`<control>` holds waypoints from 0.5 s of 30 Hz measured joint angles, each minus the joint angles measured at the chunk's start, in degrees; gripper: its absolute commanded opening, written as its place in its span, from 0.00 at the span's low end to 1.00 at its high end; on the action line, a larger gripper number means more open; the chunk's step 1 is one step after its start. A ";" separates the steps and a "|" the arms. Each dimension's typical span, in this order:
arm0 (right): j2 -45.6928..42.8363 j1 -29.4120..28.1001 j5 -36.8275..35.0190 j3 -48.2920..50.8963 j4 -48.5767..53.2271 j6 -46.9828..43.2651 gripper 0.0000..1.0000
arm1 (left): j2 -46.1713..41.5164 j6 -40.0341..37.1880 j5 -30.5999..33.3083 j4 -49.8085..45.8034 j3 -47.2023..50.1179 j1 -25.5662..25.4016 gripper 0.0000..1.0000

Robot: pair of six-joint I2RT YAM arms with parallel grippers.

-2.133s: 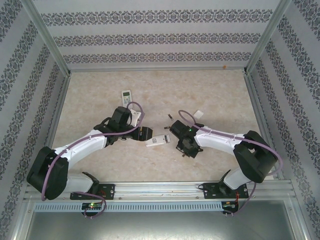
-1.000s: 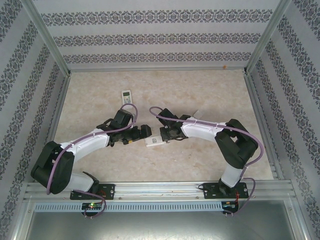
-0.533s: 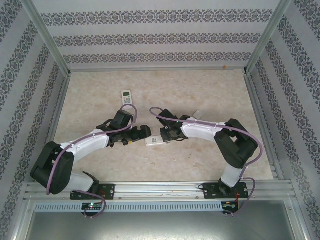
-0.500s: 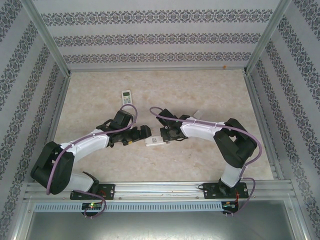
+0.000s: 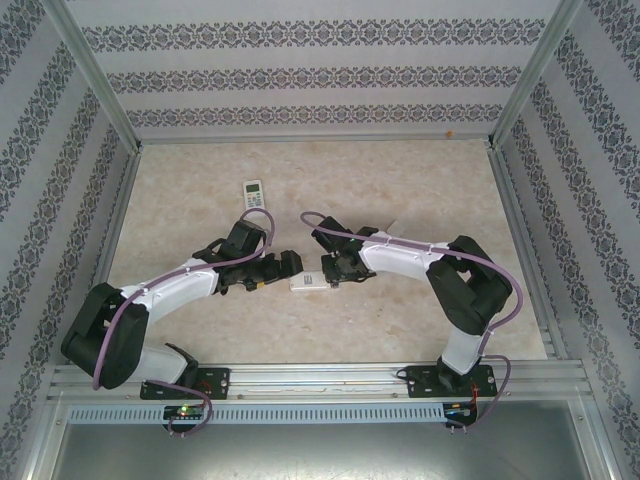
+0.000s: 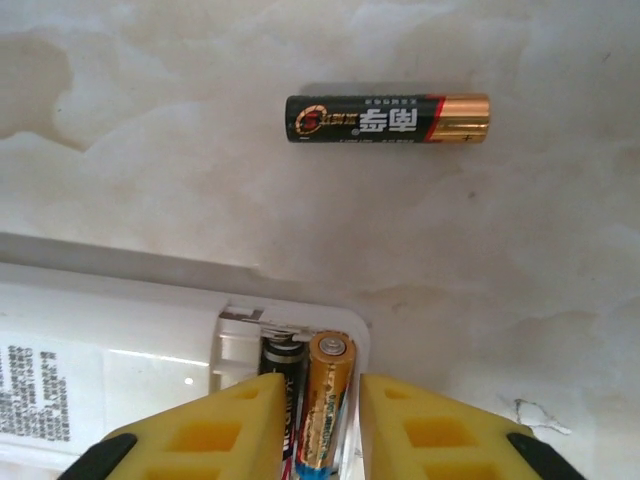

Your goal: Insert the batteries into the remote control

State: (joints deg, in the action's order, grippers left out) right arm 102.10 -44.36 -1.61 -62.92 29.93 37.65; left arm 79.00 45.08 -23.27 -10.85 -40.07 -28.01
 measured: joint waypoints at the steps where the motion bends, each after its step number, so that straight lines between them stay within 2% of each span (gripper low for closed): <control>1: 0.00 0.00 0.39 -0.11 0.13 0.00 0.25 | 0.00 0.00 0.00 0.00 0.00 0.00 1.00; 3: 0.02 0.00 0.94 -0.31 0.39 0.11 0.24 | 0.02 0.00 0.00 0.00 0.00 0.00 1.00; 7: 0.00 0.42 1.09 -0.87 0.76 0.26 0.25 | 1.16 -0.09 -0.07 -0.33 -0.39 0.00 0.90; 15: -0.02 2.45 1.11 -1.01 1.11 1.44 0.19 | 9.35 -1.36 -2.16 -2.10 -4.96 0.00 0.73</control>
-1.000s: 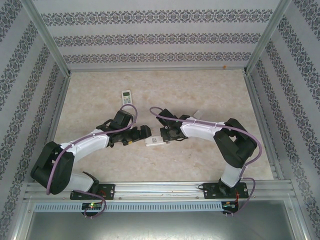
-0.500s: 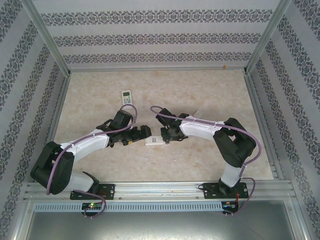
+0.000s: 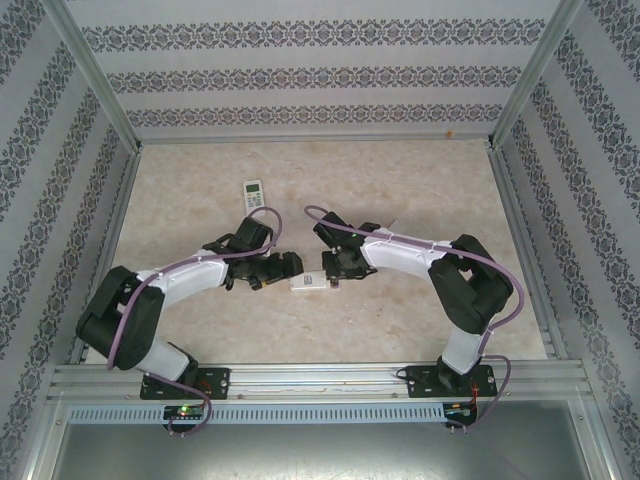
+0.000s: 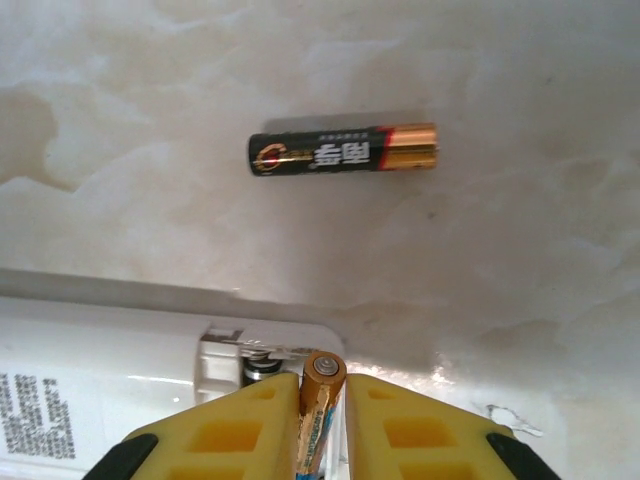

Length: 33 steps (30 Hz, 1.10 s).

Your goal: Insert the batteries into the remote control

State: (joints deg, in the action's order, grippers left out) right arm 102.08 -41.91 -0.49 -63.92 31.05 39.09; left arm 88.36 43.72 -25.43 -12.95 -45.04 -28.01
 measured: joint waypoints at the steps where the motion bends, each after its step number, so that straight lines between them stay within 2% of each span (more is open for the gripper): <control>1: 0.00 0.17 0.04 0.00 0.02 0.04 0.19 | 0.61 -0.04 -0.46 -0.04 -0.31 0.00 0.71; 13: 0.00 0.57 1.44 -0.04 0.15 0.74 0.12 | 4.52 -0.15 -4.07 -0.11 -2.60 0.00 0.61; 17: -0.02 0.57 2.34 -0.04 0.68 2.29 0.12 | 5.35 0.46 -5.25 0.02 -2.75 0.00 0.46; 20: -0.02 0.50 3.45 -0.04 0.66 3.32 0.10 | 6.45 1.99 -6.43 0.90 -2.67 0.00 0.39; 27: -0.02 0.37 3.78 0.02 0.61 4.76 0.10 | 7.19 5.90 -8.41 4.72 -0.35 0.00 0.39; 33: -0.42 0.04 2.64 0.81 0.70 4.24 0.17 | 7.17 6.51 -8.50 5.22 -0.17 0.00 0.43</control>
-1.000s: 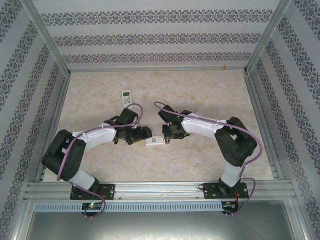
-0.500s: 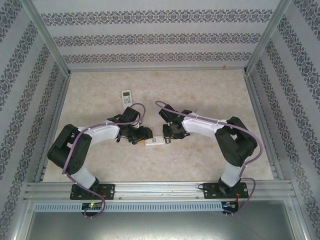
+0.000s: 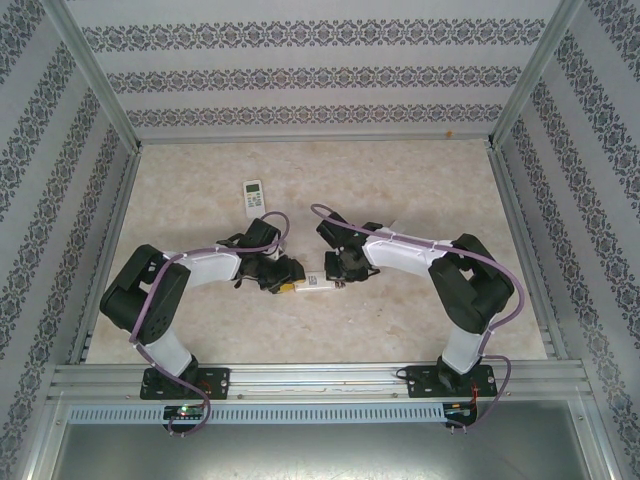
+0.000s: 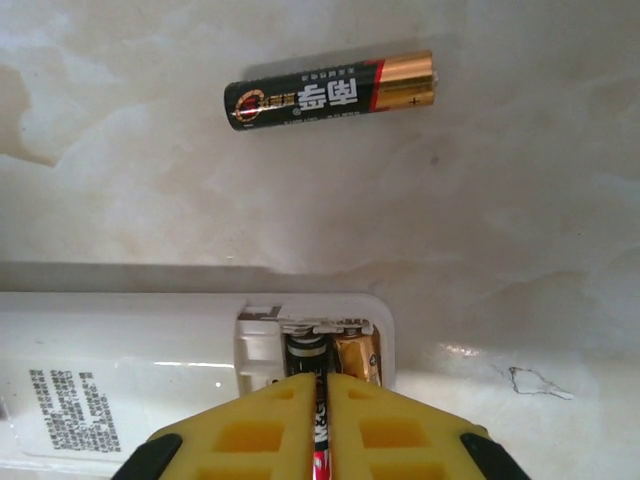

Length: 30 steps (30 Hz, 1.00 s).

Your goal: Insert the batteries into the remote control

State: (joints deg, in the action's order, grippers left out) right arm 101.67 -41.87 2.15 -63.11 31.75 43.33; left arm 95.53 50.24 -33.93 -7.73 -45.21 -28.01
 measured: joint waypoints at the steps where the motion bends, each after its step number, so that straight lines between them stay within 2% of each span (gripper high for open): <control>1: -0.46 0.00 -0.13 0.00 0.26 -0.20 0.19 | 0.00 -0.02 0.02 0.00 0.00 0.00 0.43; 4: -2.73 0.02 -0.57 0.00 0.87 -0.76 0.25 | 0.00 -0.07 0.02 0.02 -0.02 0.00 0.44; 8: -5.55 0.04 -1.86 0.00 1.14 -1.25 0.28 | 0.00 -0.35 0.02 -0.11 -0.13 0.00 0.44; 15: -2.75 0.13 -2.69 -0.04 2.19 -1.70 0.30 | 0.07 -0.74 0.07 -0.92 -0.66 0.00 0.44; 22: 0.55 0.11 -1.64 -0.15 2.34 -2.60 0.18 | 0.46 -1.16 0.07 -1.88 -1.31 0.00 0.44; 30: 0.87 0.11 -1.44 -0.92 2.82 -3.23 0.10 | 0.66 -1.33 0.04 -2.14 -1.55 0.00 0.44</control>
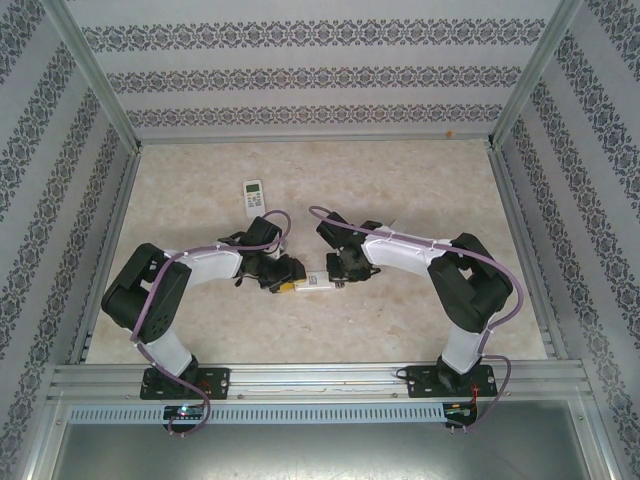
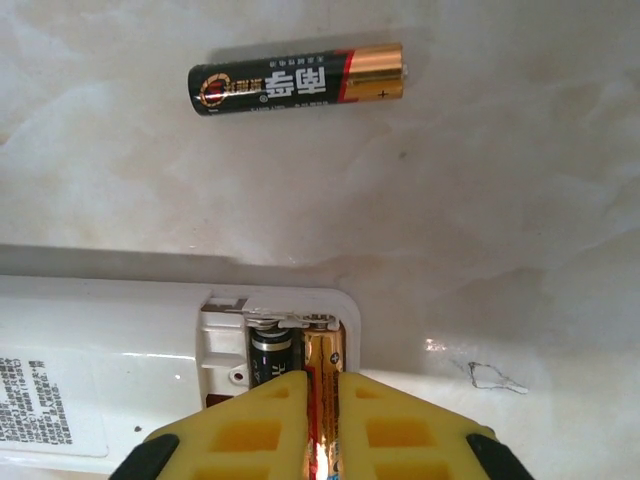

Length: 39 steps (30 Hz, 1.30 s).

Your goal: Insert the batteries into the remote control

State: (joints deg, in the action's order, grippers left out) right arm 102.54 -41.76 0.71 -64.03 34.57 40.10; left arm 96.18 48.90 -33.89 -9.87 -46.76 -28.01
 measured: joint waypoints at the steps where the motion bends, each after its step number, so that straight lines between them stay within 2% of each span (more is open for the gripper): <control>1: -0.02 0.00 0.02 0.00 0.02 0.02 0.10 | 0.00 0.00 0.00 0.00 -0.02 0.00 0.44; 13: -5.27 0.00 -0.04 0.02 -0.07 0.28 0.11 | 0.00 -0.02 0.00 -0.02 -0.02 0.00 0.44; 23: -2.38 -0.13 -0.92 0.13 -1.42 0.48 0.13 | 0.24 -0.28 0.00 -0.79 -0.50 0.00 0.44; 30: -2.29 -0.50 -1.33 1.79 -1.90 0.52 0.25 | 0.37 -0.48 -0.02 -0.85 -0.55 0.00 0.44; 39: -2.29 -0.50 -1.29 1.92 -2.01 0.66 0.20 | 0.61 -0.46 -0.20 -1.29 -0.90 0.00 0.44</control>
State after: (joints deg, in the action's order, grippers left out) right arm 100.25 -42.26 -0.58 -62.11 32.56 40.75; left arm 96.79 48.45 -34.09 -11.16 -47.66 -28.01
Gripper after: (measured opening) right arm 0.212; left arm 0.438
